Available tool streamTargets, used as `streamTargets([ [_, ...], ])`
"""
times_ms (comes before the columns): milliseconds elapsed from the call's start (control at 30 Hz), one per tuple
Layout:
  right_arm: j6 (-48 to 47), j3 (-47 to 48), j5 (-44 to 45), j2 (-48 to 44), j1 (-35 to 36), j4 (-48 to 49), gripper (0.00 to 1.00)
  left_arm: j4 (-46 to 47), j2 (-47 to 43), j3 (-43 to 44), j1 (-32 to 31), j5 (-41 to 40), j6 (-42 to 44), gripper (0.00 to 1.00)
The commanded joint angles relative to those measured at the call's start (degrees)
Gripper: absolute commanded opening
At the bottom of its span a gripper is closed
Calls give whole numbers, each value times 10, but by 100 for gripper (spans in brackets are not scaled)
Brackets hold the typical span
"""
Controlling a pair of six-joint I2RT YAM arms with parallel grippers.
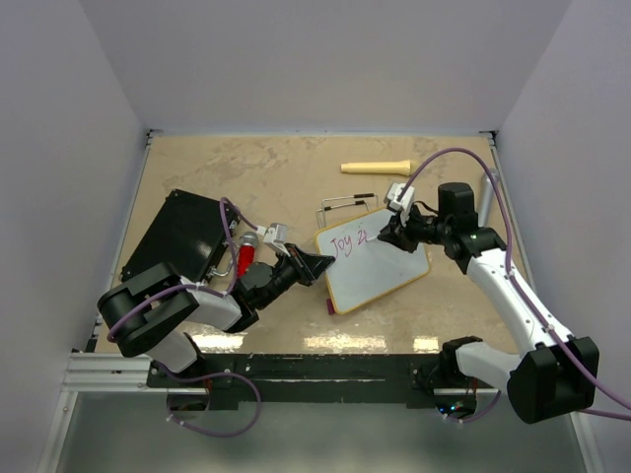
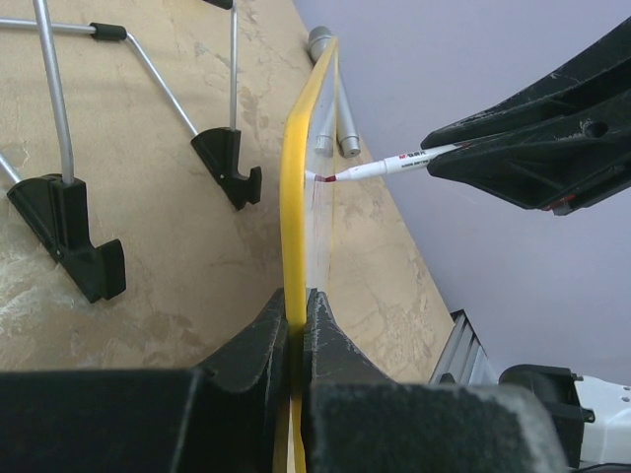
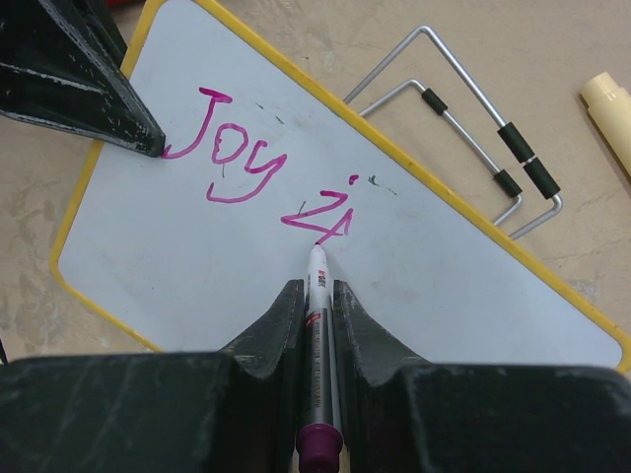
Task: Write a sentence on the whiteboard
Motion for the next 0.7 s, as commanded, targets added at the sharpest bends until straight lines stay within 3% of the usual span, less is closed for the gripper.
streamTargets([
  [0,12,13,-1,1,3,23,0,5,2,0,-5,18,47,0],
  [667,53,31,62,15,0,82,0,7,3,-2,-4,19,46,0],
])
